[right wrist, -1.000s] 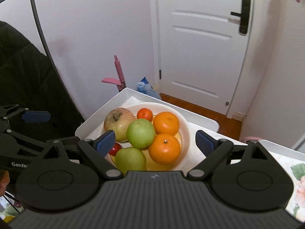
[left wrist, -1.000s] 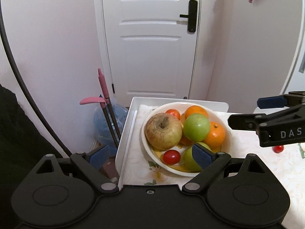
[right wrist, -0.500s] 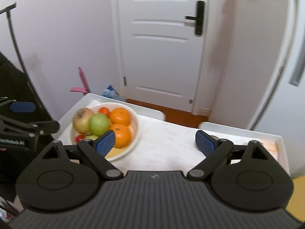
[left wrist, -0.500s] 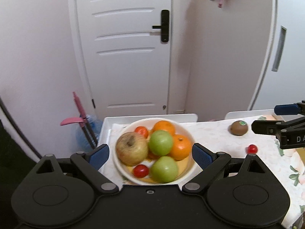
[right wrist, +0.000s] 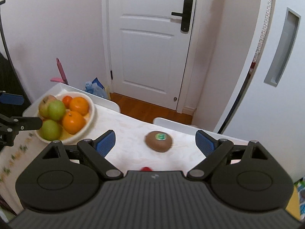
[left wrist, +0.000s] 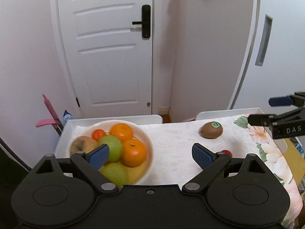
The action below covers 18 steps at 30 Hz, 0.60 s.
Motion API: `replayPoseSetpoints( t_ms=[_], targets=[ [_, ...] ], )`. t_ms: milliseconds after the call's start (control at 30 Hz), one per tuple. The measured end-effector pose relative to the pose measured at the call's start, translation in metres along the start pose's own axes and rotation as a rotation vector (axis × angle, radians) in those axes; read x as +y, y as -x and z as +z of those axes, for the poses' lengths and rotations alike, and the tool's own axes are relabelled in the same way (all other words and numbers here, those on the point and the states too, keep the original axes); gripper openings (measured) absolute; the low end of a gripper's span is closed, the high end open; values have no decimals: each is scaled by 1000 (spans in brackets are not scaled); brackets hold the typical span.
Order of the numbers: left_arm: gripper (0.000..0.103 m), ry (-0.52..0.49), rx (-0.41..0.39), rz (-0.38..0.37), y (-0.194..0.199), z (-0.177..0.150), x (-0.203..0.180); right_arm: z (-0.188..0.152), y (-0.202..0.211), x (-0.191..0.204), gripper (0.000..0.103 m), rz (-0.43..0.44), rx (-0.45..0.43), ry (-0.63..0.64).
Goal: Organize fruits
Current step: 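Move both tools back to the table and grasp the other red tomato with the left tool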
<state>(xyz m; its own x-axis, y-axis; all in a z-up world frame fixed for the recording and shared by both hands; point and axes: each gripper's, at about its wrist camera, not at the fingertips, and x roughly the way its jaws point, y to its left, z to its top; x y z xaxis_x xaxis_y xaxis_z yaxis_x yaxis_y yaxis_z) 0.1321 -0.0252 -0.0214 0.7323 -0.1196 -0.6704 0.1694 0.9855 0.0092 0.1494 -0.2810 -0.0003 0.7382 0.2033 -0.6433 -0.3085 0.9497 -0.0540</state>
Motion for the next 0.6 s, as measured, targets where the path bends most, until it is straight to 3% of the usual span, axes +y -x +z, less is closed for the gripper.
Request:
replayPoseSetpoints(
  t_ms=[433,600],
  targets=[
    [95,-18,83,-72,-69,-8,-90,-9,-69,-68,103,160,36,176],
    [90,-37,123,-107,-101,-20,-123,-18,-101,-79,103,206,58,195]
  ],
)
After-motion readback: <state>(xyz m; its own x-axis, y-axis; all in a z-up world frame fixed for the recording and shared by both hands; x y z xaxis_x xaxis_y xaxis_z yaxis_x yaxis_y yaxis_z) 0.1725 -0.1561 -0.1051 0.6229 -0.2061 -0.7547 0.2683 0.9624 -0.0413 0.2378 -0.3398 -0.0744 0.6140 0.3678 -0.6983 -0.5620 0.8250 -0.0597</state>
